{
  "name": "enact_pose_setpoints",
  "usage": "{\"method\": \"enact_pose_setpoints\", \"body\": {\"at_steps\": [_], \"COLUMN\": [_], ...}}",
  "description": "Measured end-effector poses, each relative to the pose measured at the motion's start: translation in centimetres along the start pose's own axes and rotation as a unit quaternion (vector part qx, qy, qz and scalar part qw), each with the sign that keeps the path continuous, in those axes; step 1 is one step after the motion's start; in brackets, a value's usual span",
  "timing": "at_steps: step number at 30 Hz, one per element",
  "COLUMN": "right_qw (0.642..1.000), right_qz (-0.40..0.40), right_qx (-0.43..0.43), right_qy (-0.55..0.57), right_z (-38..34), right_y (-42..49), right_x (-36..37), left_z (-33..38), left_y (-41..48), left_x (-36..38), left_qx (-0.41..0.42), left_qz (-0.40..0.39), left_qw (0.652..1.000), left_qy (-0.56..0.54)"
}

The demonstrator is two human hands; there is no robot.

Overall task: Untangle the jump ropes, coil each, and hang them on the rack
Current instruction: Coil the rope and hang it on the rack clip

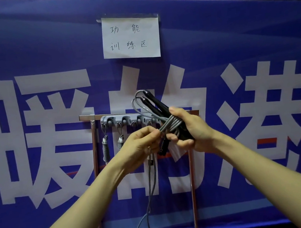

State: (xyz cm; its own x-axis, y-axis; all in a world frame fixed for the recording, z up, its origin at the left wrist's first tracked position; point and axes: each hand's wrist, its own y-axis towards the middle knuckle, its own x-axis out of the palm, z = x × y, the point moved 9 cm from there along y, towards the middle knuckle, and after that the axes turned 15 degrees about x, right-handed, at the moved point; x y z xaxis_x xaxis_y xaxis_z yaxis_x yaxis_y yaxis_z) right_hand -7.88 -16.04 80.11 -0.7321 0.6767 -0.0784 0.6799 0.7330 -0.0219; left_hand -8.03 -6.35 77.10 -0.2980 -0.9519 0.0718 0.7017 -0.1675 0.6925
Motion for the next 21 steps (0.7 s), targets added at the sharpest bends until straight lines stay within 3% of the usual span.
{"method": "enact_pose_setpoints", "body": {"at_steps": [6, 9, 14, 16, 19, 21], "right_qw": [0.989, 0.984, 0.962, 0.949, 0.932, 0.923], "right_qz": [-0.128, -0.152, -0.199, -0.21, -0.221, -0.223], "right_qx": [0.071, 0.087, 0.18, 0.225, 0.272, 0.297], "right_qy": [-0.016, -0.024, -0.041, -0.069, -0.094, -0.105], "right_z": [1.0, 0.9, 3.0, 4.2, 6.1, 7.6], "right_y": [-0.9, -0.9, -1.9, -2.2, -2.3, -2.4], "right_x": [2.0, 2.1, 2.4, 2.2, 2.3, 2.4], "left_z": [3.2, 3.4, 3.7, 4.8, 4.5, 3.9], "left_y": [-0.2, 0.1, 0.8, 1.3, 1.9, 1.9], "left_x": [-0.4, 0.1, 0.9, 1.3, 1.8, 2.1], "left_qx": [0.121, 0.124, 0.082, 0.08, 0.092, 0.093], "left_qz": [-0.015, -0.038, -0.156, -0.225, -0.311, -0.343], "left_qw": [0.98, 0.974, 0.935, 0.894, 0.795, 0.764], "left_qy": [0.158, 0.184, 0.308, 0.379, 0.513, 0.539]}}
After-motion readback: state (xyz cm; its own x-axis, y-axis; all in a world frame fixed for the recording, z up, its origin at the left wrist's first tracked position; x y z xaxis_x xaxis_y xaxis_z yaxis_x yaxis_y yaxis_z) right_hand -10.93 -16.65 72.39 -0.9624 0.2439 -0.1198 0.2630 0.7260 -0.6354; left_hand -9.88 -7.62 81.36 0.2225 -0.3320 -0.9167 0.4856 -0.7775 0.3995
